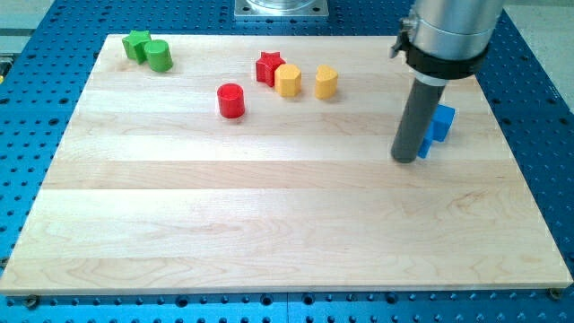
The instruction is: Push the red circle below to the red star
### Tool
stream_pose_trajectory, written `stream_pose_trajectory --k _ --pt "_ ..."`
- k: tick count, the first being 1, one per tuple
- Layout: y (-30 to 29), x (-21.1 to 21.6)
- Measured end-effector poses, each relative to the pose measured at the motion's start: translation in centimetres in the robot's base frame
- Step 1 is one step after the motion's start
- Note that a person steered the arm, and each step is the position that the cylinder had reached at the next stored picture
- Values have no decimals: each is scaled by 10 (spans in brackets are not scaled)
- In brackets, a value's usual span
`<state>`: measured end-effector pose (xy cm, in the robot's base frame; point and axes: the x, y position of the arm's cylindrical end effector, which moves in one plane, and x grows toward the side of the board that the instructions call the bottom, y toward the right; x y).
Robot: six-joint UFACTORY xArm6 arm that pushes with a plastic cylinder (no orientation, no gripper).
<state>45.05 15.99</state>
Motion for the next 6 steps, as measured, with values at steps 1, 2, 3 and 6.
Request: stream_pose_trajectory --k 1,2,3,6 --pt "-33 20" --pt "-48 20" --pt "-54 20" --pt "-67 8"
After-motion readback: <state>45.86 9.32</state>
